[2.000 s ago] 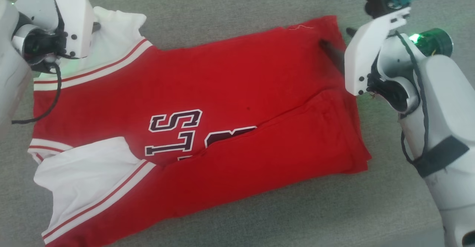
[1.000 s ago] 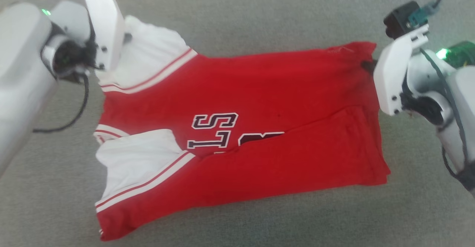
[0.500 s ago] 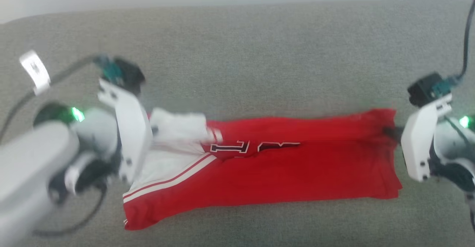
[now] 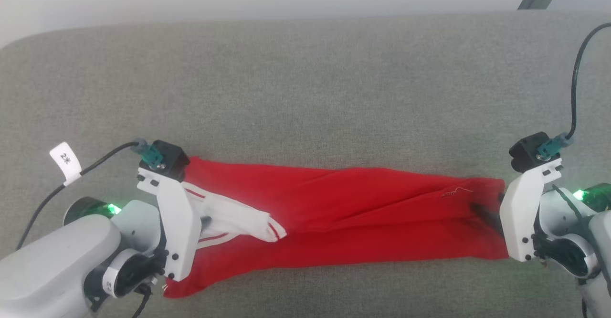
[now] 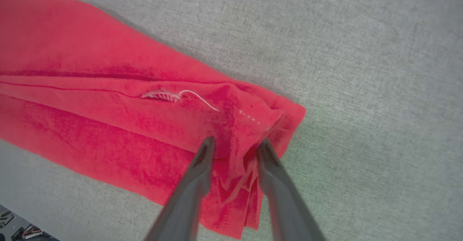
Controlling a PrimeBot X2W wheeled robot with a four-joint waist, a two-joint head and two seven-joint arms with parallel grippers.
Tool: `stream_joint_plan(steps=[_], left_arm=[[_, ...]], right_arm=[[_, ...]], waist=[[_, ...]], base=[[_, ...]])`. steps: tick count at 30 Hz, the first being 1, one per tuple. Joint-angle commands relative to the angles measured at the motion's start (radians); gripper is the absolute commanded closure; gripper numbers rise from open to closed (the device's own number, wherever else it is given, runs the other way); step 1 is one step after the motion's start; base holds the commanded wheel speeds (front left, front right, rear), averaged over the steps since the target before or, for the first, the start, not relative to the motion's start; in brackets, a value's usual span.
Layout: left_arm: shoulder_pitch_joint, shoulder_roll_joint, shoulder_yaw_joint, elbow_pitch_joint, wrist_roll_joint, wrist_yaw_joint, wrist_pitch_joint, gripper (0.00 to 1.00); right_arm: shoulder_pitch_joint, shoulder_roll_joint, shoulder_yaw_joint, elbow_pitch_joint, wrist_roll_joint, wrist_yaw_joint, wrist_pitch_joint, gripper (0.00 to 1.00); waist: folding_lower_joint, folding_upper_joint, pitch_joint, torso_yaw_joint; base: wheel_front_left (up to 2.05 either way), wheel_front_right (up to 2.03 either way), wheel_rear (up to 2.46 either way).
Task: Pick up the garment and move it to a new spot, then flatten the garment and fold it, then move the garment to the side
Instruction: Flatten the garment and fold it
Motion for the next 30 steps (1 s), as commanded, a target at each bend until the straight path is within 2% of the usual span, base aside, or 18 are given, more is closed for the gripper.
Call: stream_joint_plan(steps=[1,5,9,18,23,24,27,30], left_arm=[[0.023,-0.006,0.007,0.019,-0.007,-0.01,-0.018,0.0],[0.053,0.005,0.021,0.019,-0.008,-0.019,-0.072,0.0],[0.101,0.027,0.042,-0.012,-0.013,-0.011,-0.15,0.0],[0.262,0.083,0.108,-0.039,0.006,0.009,-0.455,0.0],[0.354,0.089,0.169,0.0,0.002,0.012,-0.674,0.0],[0.354,0.089,0.169,0.0,0.002,0.012,-0.674,0.0],[0.405,0.081,0.208,0.037,0.003,0.008,-0.78,0.0],[0.452,0.059,0.275,0.075,0.021,0.006,-0.816,0.0]], right_arm=[[-0.006,0.01,-0.003,0.001,0.009,-0.002,-0.004,0.0],[0.016,0.006,-0.012,-0.017,0.019,-0.002,-0.001,0.0],[0.043,0.008,-0.04,-0.035,0.025,-0.002,-0.013,0.0],[0.109,0.026,-0.125,0.003,0.021,-0.002,0.001,0.0],[0.116,0.038,-0.16,0.051,0.017,-0.002,0.03,0.0],[0.116,0.038,-0.16,0.051,0.017,-0.002,0.03,0.0],[0.107,0.045,-0.175,0.091,0.009,-0.002,0.05,0.0],[0.092,0.049,-0.185,0.13,-0.001,-0.002,0.058,0.0]], waist=[[0.0,-0.0001,-0.02,-0.001],[0.0,-0.0001,-0.059,0.002],[0.0,-0.0001,-0.093,0.008],[0.0,-0.0001,-0.144,0.038],[0.0,-0.0001,-0.152,0.062],[0.0,-0.0001,-0.152,0.062],[0.0,-0.0001,-0.151,0.077],[0.0,-0.0001,-0.148,0.094]], base=[[0.0,0.0,0.0],[0.0,0.0,0.0],[0.0,0.0,0.0],[0.0,0.0,0.0],[0.0,0.0,0.0],[0.0,0.0,0.0],[0.0,0.0,0.0],[0.0,0.0,0.0]])
